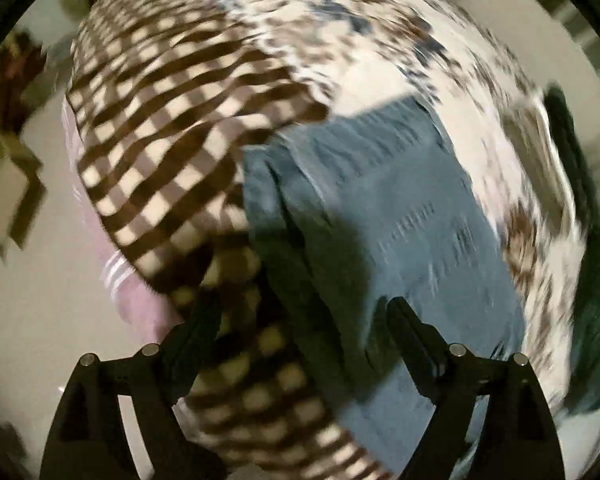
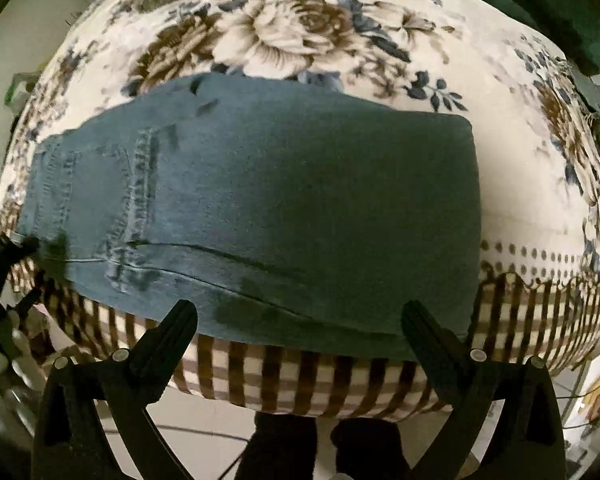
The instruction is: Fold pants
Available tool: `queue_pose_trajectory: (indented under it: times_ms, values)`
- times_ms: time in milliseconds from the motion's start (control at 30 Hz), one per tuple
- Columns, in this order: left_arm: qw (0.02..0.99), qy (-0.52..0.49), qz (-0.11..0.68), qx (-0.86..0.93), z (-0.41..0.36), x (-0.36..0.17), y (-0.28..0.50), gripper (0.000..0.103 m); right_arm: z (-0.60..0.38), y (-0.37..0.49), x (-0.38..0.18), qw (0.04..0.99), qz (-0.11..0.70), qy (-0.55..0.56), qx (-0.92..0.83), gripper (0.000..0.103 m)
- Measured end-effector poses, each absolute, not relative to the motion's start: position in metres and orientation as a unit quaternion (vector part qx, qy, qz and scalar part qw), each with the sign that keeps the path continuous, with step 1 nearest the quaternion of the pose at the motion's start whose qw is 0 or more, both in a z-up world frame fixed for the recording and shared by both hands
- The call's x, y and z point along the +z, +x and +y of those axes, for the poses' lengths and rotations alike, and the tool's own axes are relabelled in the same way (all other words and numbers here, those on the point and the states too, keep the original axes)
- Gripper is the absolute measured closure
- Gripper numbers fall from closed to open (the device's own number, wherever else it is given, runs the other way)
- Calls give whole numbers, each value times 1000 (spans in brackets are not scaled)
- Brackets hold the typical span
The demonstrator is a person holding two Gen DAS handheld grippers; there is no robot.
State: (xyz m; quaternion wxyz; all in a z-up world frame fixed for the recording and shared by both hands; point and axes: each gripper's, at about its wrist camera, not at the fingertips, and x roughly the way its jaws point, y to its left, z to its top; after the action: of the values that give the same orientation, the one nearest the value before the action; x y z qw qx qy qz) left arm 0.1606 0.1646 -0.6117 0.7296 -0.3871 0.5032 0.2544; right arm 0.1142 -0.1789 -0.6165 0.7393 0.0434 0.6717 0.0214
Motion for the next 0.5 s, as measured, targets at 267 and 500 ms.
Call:
queue_pose_trajectory:
  times_ms: [267, 500]
  values:
    - [721, -457, 455, 254, 200, -637, 174, 19, -158, 124, -624, 740, 672, -27, -4, 0]
    - [740, -464, 422, 241, 210, -634, 175, 55, -132, 122, -631, 730, 681, -54, 2, 0]
